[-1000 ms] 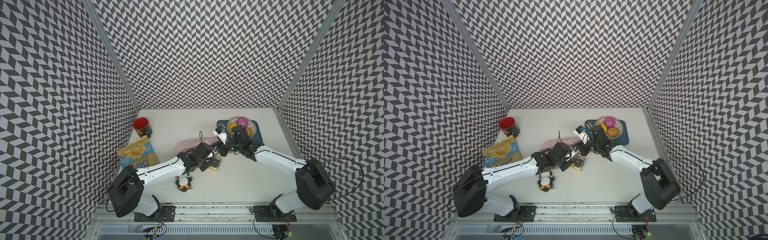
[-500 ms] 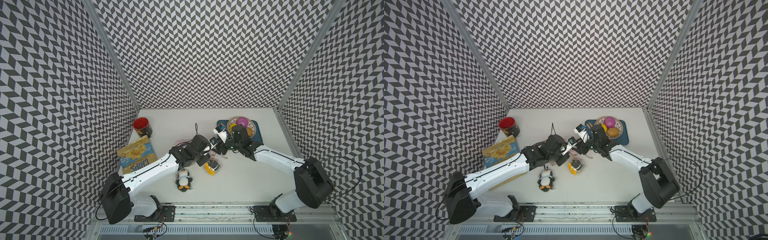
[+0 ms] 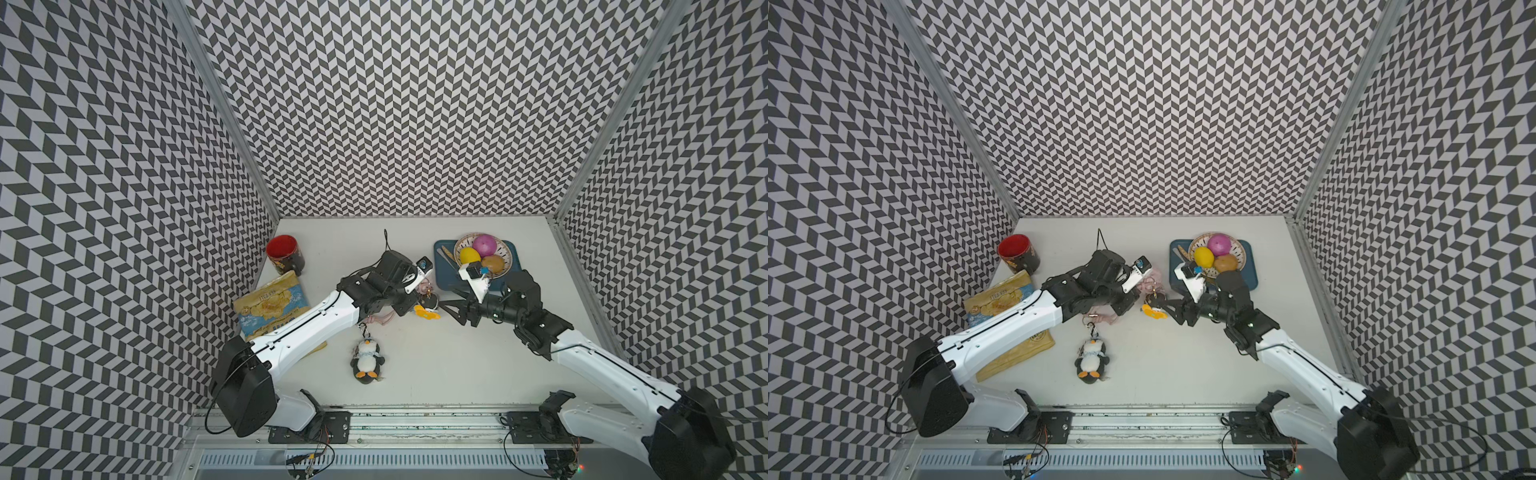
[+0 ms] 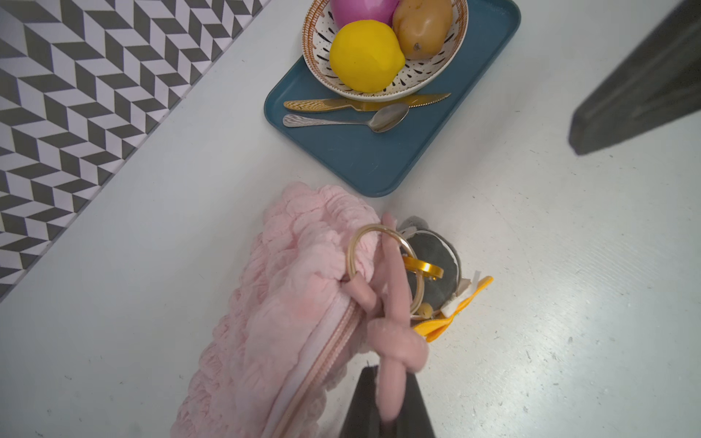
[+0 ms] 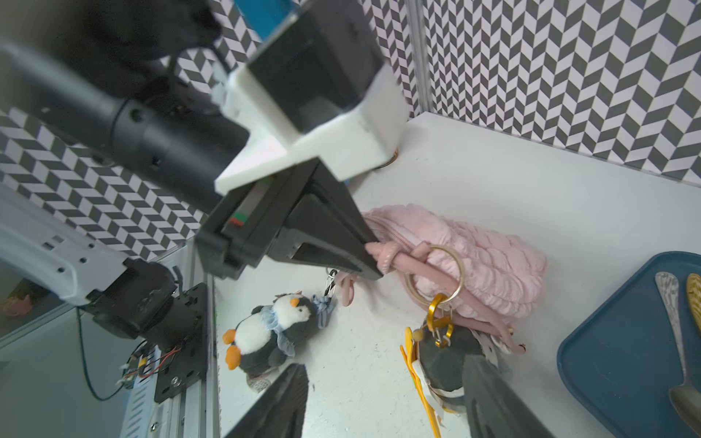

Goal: Remove the decoration from the bag
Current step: Pick up the bag from the center of the board.

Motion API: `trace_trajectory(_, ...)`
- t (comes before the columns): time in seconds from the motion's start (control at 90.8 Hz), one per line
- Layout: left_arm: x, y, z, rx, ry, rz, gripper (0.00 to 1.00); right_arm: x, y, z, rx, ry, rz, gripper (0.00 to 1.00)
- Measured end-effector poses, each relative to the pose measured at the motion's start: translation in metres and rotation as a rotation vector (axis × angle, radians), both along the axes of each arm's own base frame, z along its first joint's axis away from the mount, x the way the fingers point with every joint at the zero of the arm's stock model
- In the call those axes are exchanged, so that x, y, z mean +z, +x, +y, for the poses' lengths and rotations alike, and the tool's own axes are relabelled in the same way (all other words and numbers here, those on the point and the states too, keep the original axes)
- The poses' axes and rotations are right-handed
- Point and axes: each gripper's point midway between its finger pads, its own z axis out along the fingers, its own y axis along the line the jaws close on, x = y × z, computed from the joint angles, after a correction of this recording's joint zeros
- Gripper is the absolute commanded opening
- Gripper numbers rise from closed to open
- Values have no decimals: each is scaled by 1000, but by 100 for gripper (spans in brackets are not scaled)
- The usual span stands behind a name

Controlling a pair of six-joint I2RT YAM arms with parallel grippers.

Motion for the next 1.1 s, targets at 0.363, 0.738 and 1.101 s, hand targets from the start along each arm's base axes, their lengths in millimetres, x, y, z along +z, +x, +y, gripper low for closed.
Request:
trace_trajectory(0.363, 3, -9, -8, -107, -1, -15, 0, -33, -32, 7, 127, 86, -98, 64)
trace_trajectory(0.738, 19, -37, 0, -262, -22, -100, 0, -40, -24, 17, 165, 100, -194, 62)
trace_trajectory(1.101, 27, -49, 0, -364, -25, -172, 0, -40, -22, 31, 246, 121, -212, 55)
